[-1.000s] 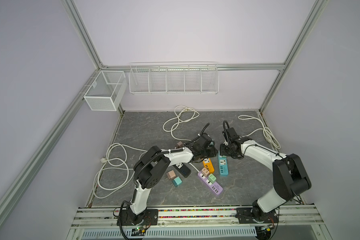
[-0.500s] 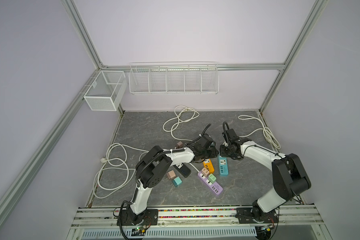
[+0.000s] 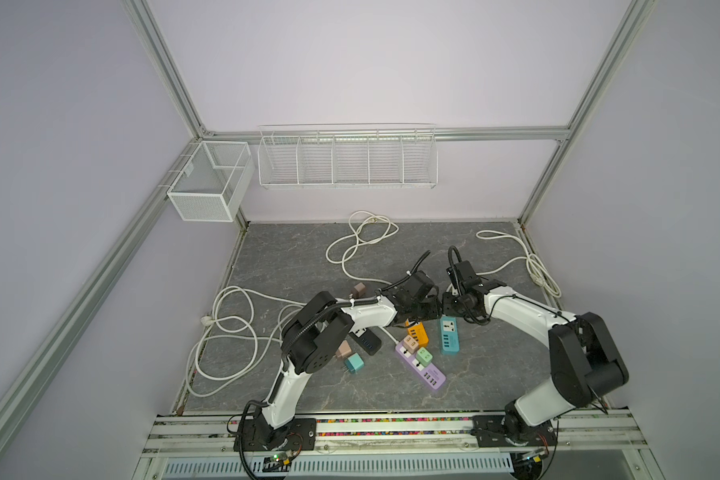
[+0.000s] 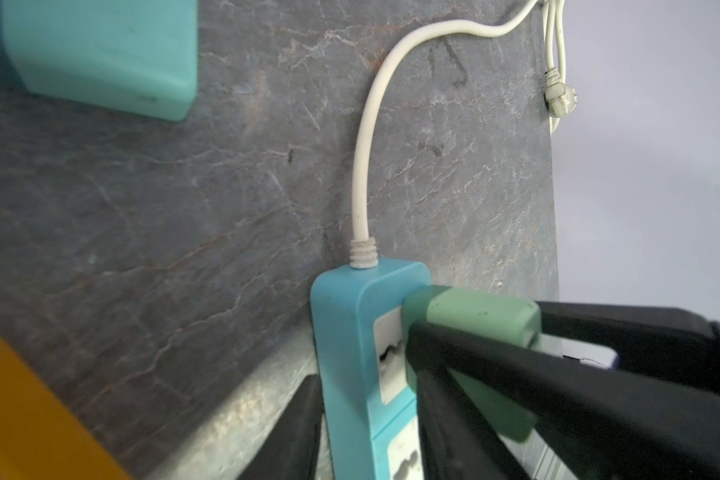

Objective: Pull the plug off the socket
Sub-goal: 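Grip the light-green adapter with the right gripper while the left gripper pins the strip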

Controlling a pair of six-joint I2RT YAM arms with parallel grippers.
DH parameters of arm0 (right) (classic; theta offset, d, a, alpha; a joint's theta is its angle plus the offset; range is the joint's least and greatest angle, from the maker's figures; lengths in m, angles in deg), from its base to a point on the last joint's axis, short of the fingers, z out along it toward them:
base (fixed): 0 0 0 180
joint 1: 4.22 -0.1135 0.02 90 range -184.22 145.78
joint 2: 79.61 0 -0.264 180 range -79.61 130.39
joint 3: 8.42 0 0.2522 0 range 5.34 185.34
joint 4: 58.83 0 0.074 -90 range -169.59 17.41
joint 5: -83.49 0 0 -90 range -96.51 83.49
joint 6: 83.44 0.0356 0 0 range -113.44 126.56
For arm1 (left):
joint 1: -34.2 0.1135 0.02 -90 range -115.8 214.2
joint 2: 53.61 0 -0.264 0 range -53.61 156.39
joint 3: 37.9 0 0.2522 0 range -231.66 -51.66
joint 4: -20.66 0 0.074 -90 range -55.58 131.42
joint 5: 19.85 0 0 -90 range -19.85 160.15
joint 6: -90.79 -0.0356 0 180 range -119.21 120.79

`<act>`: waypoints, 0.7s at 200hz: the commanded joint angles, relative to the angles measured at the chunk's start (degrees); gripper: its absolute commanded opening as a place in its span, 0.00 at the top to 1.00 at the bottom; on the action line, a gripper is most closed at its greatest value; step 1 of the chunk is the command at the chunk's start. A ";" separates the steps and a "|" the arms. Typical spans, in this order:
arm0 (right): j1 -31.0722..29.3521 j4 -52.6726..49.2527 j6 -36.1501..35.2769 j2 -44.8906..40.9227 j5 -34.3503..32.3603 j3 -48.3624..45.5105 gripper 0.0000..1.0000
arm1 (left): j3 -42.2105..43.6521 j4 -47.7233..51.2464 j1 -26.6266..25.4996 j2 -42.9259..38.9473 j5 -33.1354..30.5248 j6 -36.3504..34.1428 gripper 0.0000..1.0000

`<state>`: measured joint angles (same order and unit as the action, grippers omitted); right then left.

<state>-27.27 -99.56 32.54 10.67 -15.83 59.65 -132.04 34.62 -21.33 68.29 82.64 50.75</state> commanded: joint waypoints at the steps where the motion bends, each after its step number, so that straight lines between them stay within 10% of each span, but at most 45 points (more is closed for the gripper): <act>1: -0.22 -2.26 1.08 -0.93 -0.79 -1.22 0.71 | -1.96 0.75 -0.58 1.88 0.86 0.43 0.63; 140: -2.22 -3.06 1.56 1.12 -1.67 1.56 0.73 | 1.72 4.77 -1.07 4.35 -1.72 -0.89 0.65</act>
<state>-28.34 -99.97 33.59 10.84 -17.12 60.00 -133.07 36.07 -21.79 70.33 82.91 50.64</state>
